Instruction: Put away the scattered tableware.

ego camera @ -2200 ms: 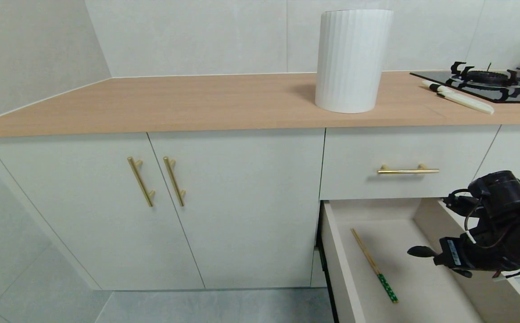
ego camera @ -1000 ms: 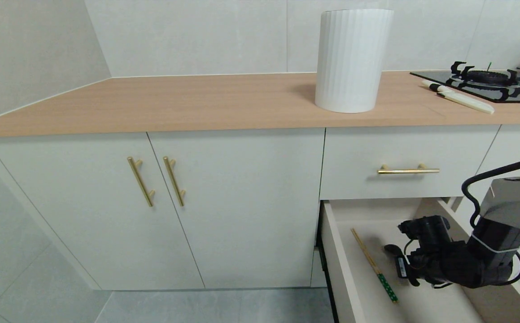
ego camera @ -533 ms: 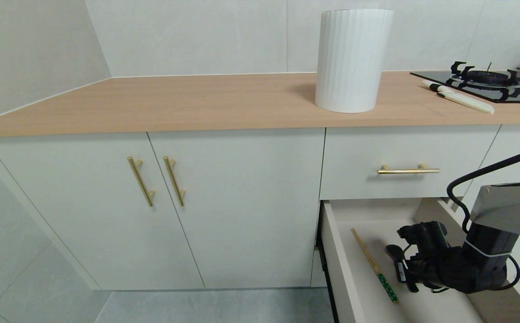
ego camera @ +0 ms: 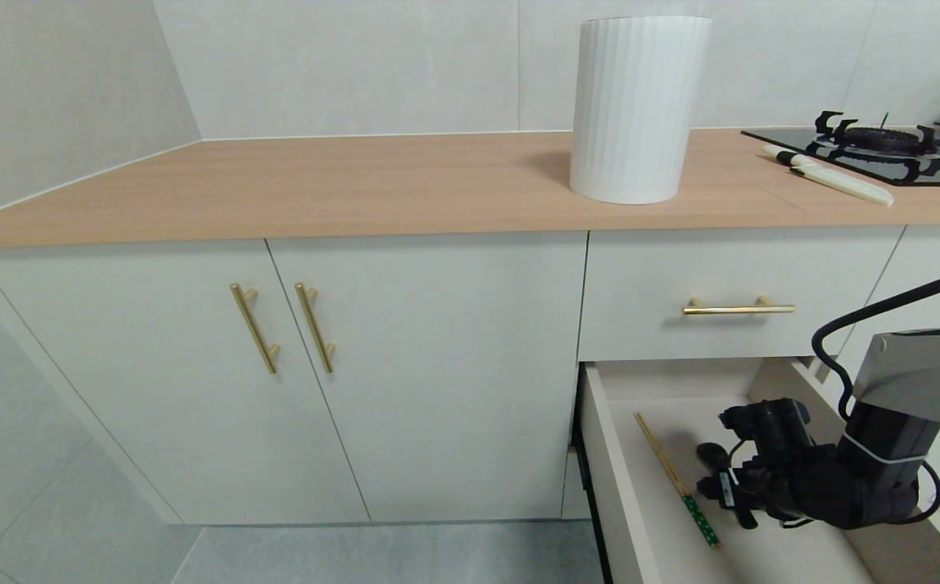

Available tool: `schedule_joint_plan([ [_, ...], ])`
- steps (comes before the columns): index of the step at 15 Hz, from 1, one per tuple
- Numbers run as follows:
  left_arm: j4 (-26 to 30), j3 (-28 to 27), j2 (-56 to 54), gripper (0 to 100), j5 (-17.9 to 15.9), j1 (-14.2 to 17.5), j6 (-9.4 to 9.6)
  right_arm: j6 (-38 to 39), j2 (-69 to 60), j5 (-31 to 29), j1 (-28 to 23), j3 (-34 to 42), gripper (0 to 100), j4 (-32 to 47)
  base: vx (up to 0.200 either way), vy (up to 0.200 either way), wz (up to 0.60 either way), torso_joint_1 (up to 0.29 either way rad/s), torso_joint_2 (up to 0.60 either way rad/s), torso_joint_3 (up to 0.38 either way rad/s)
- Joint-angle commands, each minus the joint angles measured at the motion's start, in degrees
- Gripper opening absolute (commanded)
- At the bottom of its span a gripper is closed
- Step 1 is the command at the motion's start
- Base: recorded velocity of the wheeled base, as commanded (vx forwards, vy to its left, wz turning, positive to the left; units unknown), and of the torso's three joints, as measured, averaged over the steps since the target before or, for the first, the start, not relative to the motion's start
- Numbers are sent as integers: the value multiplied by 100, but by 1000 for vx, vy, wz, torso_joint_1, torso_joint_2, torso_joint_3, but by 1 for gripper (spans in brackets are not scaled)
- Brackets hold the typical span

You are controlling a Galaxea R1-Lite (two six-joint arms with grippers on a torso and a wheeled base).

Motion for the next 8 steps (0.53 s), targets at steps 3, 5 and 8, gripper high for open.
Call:
schedule_joint_plan([
  [3, 0, 1, 0, 100, 1, 0, -1, 12, -252, 10, 6, 104, 100, -13, 0, 0, 0, 0, 0, 0],
  [5, 0, 1, 0, 100, 1, 0, -1, 3, -252, 10, 6, 130, 100, -13, 0, 0, 0, 0, 0, 0],
  [8, 0, 1, 0, 100, 1, 0, -1, 3, -331, 18, 6, 157, 100, -13, 0, 0, 0, 0, 0, 0],
])
